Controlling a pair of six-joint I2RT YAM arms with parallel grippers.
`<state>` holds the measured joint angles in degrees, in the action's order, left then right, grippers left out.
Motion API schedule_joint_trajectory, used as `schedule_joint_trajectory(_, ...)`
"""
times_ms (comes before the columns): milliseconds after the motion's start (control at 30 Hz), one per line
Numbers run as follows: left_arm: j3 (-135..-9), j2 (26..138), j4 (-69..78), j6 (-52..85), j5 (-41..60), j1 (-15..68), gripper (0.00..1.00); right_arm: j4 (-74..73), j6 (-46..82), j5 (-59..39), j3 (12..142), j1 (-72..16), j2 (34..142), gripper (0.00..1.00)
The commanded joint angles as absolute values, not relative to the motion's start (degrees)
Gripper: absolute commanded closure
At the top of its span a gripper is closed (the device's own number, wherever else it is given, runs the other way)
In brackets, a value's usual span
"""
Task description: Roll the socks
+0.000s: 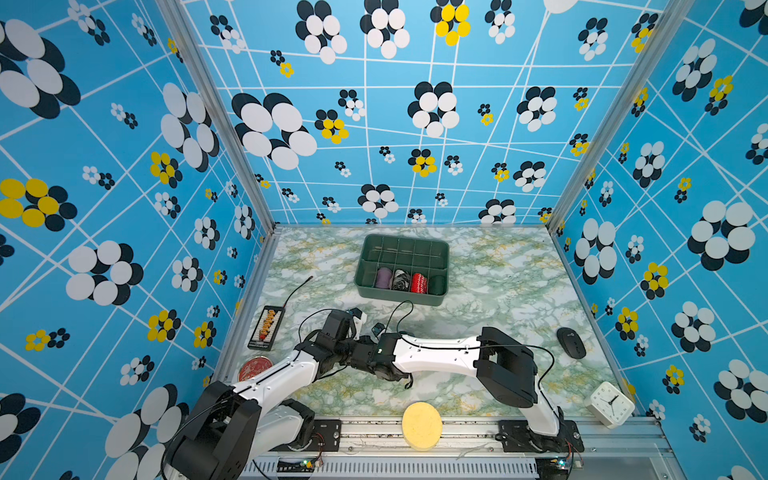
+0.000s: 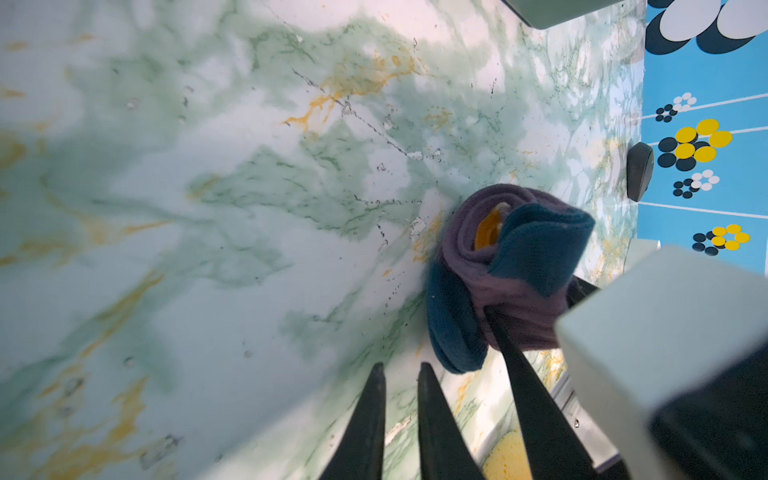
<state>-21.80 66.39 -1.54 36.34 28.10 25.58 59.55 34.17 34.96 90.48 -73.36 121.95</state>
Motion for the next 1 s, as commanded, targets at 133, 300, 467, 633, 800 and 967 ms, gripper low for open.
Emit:
schedule_joint_trajectory(133,-20.83,65.48,-2.74,34.74,29.26,24.43,0.82,54.10,32.09,29.80,88.35,-73.75,117.05,0.54)
schedule_joint_trajectory(300,-20.95,65.49,-2.81,34.54,29.42,24.12,0.82,51.89,31.31,27.83,87.06,-73.74,115.02,0.53)
schedule_joint_trajectory(467,-21.00,65.81,-2.81,34.28,29.53,23.68,0.81,50.16,30.70,25.83,85.79,-73.74,114.04,0.53)
schedule_joint_trajectory(633,-21.09,65.74,-2.89,34.28,29.61,23.40,0.81,47.22,30.11,23.13,84.01,-73.81,112.80,0.53)
schedule_joint_trajectory(800,-21.27,65.72,-3.08,34.17,29.62,23.17,0.81,45.23,29.62,21.54,82.66,-73.74,111.58,0.53)
schedule_joint_trajectory(967,-21.22,65.83,-3.10,34.12,29.71,23.11,0.81,44.07,29.03,20.86,82.03,-73.76,110.75,0.53)
